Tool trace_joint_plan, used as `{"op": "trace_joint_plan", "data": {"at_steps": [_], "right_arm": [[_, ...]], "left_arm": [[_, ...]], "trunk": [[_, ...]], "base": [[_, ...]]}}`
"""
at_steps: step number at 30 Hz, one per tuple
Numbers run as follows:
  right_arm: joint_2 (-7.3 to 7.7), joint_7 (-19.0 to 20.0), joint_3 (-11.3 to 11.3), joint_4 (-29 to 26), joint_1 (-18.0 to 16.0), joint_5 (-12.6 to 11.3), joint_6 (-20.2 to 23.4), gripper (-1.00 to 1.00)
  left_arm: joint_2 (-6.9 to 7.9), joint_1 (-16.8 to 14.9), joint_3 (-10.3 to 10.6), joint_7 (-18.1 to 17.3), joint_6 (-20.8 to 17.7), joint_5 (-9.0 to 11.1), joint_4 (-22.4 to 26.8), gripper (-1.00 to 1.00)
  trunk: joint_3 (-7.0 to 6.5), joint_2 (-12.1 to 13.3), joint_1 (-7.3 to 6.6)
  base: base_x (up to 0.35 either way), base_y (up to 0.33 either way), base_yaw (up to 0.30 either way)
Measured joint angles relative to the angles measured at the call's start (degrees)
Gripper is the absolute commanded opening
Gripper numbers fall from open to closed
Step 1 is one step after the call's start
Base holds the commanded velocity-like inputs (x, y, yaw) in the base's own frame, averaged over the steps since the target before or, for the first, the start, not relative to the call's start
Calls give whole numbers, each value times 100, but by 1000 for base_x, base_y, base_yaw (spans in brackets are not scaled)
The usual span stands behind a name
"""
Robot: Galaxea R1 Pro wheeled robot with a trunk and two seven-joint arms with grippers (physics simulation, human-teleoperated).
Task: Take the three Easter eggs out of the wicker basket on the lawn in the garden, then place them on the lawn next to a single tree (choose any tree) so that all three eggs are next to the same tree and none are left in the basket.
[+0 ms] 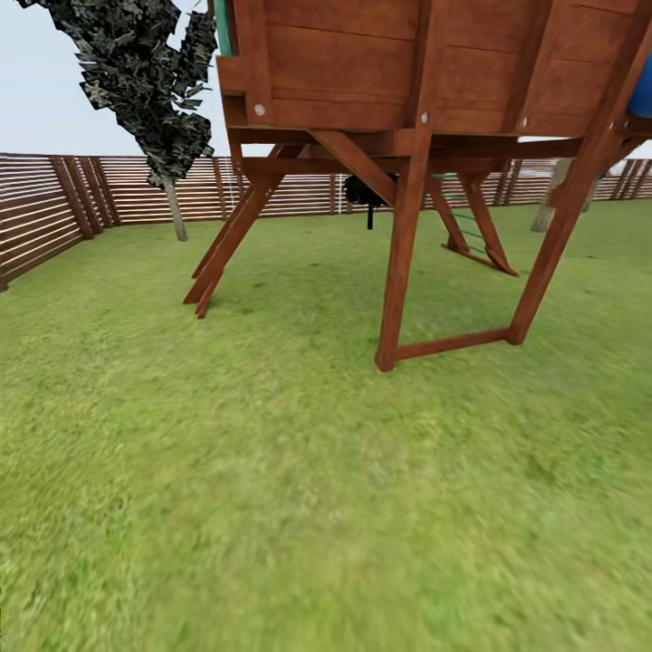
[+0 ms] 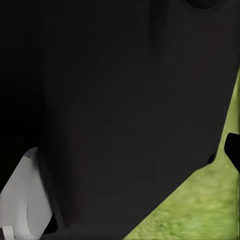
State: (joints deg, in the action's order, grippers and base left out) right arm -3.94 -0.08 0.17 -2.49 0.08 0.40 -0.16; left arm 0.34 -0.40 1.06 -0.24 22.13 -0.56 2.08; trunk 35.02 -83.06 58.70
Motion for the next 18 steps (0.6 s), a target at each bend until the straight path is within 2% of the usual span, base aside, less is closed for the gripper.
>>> {"op": "trace_joint_plan", "data": {"at_steps": [11, 18], "right_arm": [[6, 0, 3, 2, 0, 0, 0, 100], [1, 0, 4, 7, 0, 0, 0, 100]], "left_arm": [[0, -1, 0, 0, 0, 0, -1, 100], [0, 0, 0, 0, 0, 0, 0, 100]], "trunk": [[0, 0, 0], [0, 0, 0]], "base": [[334, 0, 88], [332, 0, 207]]}}
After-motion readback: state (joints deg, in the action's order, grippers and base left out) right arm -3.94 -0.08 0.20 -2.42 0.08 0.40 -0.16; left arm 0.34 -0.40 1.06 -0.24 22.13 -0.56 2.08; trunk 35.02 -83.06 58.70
